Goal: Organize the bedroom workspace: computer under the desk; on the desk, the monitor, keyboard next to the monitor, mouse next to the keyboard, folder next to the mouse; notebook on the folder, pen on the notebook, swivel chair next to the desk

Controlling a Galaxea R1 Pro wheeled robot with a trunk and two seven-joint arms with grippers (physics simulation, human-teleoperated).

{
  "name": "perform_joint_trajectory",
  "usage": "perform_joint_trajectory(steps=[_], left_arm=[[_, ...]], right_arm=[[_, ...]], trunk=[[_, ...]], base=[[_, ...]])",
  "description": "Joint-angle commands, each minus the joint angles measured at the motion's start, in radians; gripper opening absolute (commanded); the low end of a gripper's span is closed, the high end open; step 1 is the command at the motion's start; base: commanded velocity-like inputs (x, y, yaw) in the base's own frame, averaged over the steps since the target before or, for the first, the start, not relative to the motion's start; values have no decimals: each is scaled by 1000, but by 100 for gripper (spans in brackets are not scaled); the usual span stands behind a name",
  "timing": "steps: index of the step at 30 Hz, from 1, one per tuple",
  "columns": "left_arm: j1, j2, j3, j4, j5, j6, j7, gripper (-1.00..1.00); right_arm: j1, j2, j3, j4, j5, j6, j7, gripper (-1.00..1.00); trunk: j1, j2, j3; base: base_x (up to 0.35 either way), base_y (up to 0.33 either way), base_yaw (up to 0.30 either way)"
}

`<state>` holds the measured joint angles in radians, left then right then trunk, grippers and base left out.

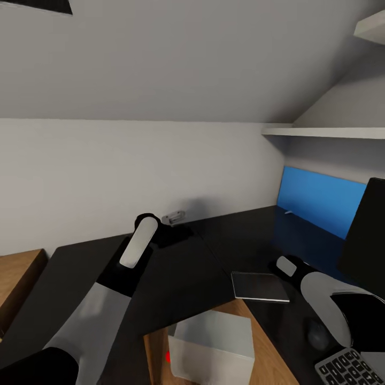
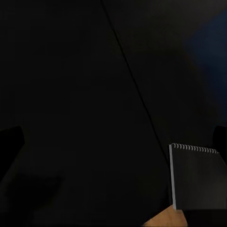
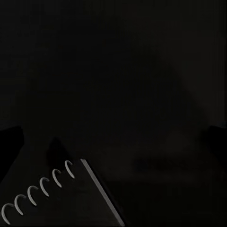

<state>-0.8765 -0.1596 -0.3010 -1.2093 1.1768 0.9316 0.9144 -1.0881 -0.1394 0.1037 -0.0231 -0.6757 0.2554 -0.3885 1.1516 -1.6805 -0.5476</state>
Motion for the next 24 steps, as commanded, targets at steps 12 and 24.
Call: perform_joint_trajectory(steps=[12,24], left_arm=[[-1,-1,-1,0,9,1,9,100],[-1,-3,-1,1,10,0,5,100]], right_arm=[[0,0,-21,15,-21,10,-7,100],[0,1,-21,15,-21,10,-7,100]], trunk=[[0,-1,-1],[0,-1,-1]], base=[[-15,0,0],[-44,104,0]])
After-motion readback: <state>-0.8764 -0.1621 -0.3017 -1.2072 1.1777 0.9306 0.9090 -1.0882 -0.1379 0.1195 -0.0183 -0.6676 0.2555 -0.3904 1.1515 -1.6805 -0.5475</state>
